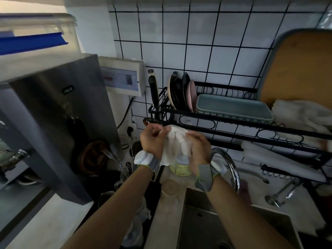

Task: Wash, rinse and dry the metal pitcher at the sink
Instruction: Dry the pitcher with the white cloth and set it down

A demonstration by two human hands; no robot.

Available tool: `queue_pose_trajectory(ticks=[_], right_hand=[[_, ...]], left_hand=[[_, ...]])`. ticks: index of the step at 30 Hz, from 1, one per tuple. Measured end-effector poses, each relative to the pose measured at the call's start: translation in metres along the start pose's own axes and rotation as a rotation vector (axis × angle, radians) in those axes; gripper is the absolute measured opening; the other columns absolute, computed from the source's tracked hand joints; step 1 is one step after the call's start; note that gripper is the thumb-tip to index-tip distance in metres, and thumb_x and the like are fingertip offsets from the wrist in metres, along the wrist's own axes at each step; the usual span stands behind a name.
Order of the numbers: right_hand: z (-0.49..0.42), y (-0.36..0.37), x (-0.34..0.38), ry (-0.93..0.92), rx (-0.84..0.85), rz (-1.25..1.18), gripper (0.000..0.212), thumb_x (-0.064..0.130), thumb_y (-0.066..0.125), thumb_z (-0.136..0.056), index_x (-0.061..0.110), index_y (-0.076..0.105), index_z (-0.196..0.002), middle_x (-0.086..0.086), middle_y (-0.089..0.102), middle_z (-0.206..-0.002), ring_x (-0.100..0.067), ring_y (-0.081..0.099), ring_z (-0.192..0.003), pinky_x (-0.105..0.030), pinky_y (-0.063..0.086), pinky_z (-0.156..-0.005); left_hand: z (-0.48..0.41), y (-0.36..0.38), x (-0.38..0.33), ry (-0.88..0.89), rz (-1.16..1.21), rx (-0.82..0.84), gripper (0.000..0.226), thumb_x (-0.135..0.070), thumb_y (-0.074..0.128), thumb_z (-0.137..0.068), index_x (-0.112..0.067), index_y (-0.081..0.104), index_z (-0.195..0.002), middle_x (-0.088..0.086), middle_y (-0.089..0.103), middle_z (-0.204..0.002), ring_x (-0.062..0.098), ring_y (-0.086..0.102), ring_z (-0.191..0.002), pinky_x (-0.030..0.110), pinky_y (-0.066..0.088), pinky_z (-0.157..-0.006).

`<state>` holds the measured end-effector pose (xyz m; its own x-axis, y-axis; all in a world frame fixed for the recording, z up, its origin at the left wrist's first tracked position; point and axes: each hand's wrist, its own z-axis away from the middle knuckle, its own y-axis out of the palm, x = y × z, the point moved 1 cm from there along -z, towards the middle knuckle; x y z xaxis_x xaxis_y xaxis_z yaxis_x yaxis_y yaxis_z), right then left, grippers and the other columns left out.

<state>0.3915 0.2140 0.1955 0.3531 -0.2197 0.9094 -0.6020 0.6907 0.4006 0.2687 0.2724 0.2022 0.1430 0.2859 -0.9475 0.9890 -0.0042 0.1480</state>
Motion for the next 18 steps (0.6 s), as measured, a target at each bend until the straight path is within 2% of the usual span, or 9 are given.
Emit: queue_pose_trajectory(ticks=[2, 4, 8, 12, 16, 18], right_hand=[[-0.001, 0.001, 0.001, 0.005, -0.008, -0.012, 0.017, 0.0, 0.067, -0.082, -0.003, 0.067, -0.098, -0.006, 0.068, -0.085, -0.022, 0.063, -0.086, -0.035, 0.053, -0.082], [-0.004, -0.001, -0.002, 0.021, 0.001, 0.02, 0.016, 0.002, 0.067, -0.082, 0.0, 0.068, -0.098, -0.005, 0.068, -0.087, -0.023, 0.064, -0.086, -0.037, 0.054, -0.083], [-0.01, -0.007, -0.008, 0.053, 0.068, 0.242, 0.02, 0.015, 0.069, -0.083, 0.01, 0.068, -0.102, -0.005, 0.069, -0.092, -0.021, 0.064, -0.085, -0.038, 0.054, -0.083], [-0.011, -0.001, -0.014, -0.003, -0.003, 0.234, 0.016, 0.002, 0.068, -0.083, -0.002, 0.068, -0.099, -0.018, 0.068, -0.099, -0.025, 0.062, -0.091, -0.031, 0.05, -0.076], [-0.007, 0.001, -0.022, -0.029, 0.04, 0.327, 0.016, -0.001, 0.065, -0.085, -0.008, 0.068, -0.1, -0.025, 0.068, -0.109, -0.029, 0.062, -0.096, -0.035, 0.048, -0.086], [-0.006, 0.003, -0.026, -0.046, 0.075, 0.377, 0.017, -0.003, 0.063, -0.086, -0.01, 0.069, -0.101, -0.027, 0.068, -0.109, -0.031, 0.062, -0.099, -0.04, 0.05, -0.094]], left_hand=[[-0.001, 0.003, -0.003, 0.007, -0.014, -0.012, 0.022, -0.015, 0.081, -0.073, -0.009, 0.06, -0.07, -0.011, 0.064, -0.055, 0.001, 0.059, -0.054, 0.014, 0.048, -0.054], [0.001, 0.006, -0.001, -0.008, -0.054, -0.016, 0.021, -0.015, 0.08, -0.073, -0.008, 0.06, -0.07, -0.013, 0.066, -0.055, -0.003, 0.06, -0.054, 0.009, 0.046, -0.053], [0.005, 0.007, 0.007, -0.054, -0.149, -0.061, 0.021, -0.019, 0.081, -0.073, -0.009, 0.063, -0.072, -0.006, 0.067, -0.061, -0.003, 0.06, -0.053, 0.006, 0.045, -0.052], [0.001, 0.008, 0.011, -0.101, -0.152, -0.048, 0.021, -0.019, 0.08, -0.075, -0.007, 0.064, -0.078, -0.009, 0.064, -0.059, -0.008, 0.058, -0.051, 0.003, 0.041, -0.049], [0.004, 0.007, 0.023, -0.148, -0.134, 0.012, 0.015, -0.02, 0.073, -0.081, -0.008, 0.067, -0.087, -0.002, 0.069, -0.068, -0.005, 0.063, -0.058, 0.006, 0.047, -0.056], [0.007, 0.006, 0.029, -0.164, -0.123, 0.069, 0.009, -0.02, 0.069, -0.085, -0.011, 0.069, -0.089, 0.003, 0.073, -0.074, 0.002, 0.068, -0.067, 0.014, 0.053, -0.063]])
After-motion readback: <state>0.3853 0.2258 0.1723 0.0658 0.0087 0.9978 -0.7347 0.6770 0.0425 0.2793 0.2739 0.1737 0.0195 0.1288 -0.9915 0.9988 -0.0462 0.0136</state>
